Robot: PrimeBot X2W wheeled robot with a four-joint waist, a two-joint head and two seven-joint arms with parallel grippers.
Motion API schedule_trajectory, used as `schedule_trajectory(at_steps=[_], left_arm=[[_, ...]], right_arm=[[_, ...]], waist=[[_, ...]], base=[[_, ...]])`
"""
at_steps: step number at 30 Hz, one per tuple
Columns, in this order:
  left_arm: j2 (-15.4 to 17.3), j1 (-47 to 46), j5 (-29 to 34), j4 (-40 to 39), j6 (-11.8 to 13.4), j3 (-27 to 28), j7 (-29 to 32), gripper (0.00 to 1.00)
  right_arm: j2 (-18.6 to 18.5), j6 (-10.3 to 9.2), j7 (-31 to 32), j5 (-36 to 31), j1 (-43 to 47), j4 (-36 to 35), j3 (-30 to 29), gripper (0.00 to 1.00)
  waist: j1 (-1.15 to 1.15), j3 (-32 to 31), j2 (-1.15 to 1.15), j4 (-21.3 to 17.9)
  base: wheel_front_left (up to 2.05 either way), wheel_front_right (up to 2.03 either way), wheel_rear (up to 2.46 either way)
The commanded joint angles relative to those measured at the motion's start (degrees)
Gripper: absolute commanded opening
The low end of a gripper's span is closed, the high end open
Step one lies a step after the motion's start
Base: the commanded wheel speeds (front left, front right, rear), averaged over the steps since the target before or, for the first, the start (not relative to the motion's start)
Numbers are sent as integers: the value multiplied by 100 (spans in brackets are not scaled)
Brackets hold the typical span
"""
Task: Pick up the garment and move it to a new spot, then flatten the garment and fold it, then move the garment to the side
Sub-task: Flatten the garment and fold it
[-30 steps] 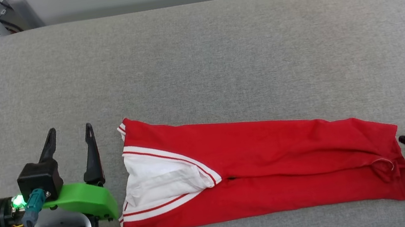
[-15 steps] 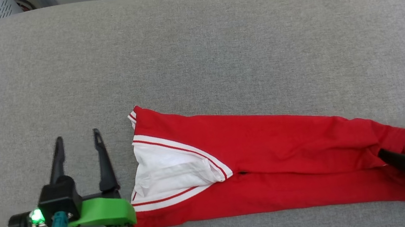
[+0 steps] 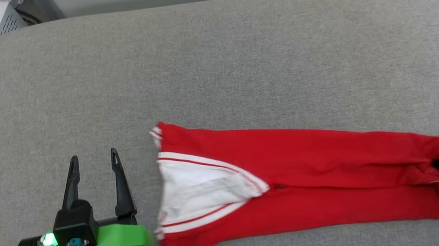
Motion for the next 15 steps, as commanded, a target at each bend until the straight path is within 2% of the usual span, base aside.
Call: schedule_trajectory(at_steps=[1, 5, 9, 12, 15], left_arm=[[-57, 149, 91, 29, -78, 62, -33, 100], [-137, 250, 221, 124, -277, 155, -33, 100], [-237, 312, 340, 182, -397, 233, -33, 100], [-302, 348, 432, 195, -474, 260, -33, 100], [-377, 400, 498, 216, -554, 287, -34, 100]], right_arm=[[-260, -12, -8, 24, -78, 161, -132, 0], [-682, -12, 13, 47, -119, 438, -385, 0], [-918, -12, 144, 68, -83, 566, -491, 0], [-980, -12, 428, 154, 16, 331, -420, 0], [-934, -12, 645, 356, 108, -229, -413, 0]], waist=[[0, -123, 0, -67], [0, -230, 0, -83], [0, -319, 0, -86], [0, -374, 0, -77], [0, -431, 0, -65]], base=[[0, 0, 0], [0, 0, 0], [0, 0, 0], [0, 0, 0], [0, 0, 0]])
